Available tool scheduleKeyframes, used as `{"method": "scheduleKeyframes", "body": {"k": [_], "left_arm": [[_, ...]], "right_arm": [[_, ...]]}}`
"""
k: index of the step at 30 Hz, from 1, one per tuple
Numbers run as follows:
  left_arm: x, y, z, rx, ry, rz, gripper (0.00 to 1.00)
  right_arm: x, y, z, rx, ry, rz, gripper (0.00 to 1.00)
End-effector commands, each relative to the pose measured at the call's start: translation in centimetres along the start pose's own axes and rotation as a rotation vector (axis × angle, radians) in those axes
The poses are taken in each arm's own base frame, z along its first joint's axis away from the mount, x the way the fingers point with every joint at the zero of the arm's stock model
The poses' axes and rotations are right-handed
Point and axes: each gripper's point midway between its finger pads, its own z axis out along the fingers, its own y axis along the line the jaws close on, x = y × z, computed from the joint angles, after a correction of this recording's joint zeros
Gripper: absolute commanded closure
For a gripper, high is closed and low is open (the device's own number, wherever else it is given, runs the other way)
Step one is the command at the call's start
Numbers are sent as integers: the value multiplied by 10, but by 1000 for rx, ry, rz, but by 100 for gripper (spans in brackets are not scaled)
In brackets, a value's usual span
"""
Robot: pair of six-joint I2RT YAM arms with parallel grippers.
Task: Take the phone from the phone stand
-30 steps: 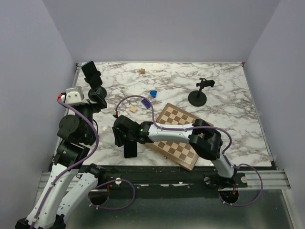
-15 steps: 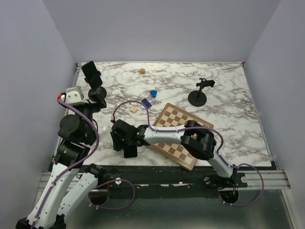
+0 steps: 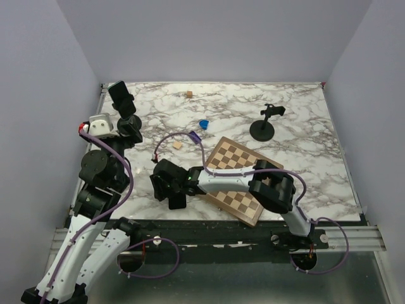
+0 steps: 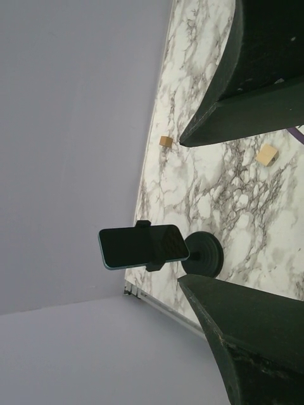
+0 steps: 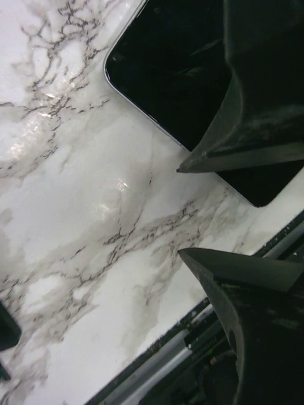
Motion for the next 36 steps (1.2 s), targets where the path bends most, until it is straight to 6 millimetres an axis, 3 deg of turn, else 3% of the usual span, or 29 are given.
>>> {"method": "scheduleKeyframes", "body": {"k": [1,5,8,11,17,21,28,33,36], "left_arm": [[4,4,4,-24,10,14,10],[3,8,3,-45,11,28,9],[0,11,1,-58,1,23,8],[2,11,2,-60,-2,24,7],[13,0,9,-21,40,22,7],[25,-4,16,-16,79,37,6],[70,-4,32,-137,326,23,2],[110,2,10,-222,530,-47,1],[122,13,-7,-259,576,-57,1]], "right_arm": [[-53,36,-50,-117,-161,-50,39],[-81,21,-98,-45,-297,-48,25],[-89,-3,-117,54,-355,-48,17],[-93,-29,-127,113,-378,-22,17],[-102,-100,-150,172,-418,147,16],[-105,-131,-171,166,-444,215,16],[-112,-146,-216,154,-530,219,13],[-102,-146,-237,138,-556,206,12],[-95,-144,-244,103,-579,213,11]]}}
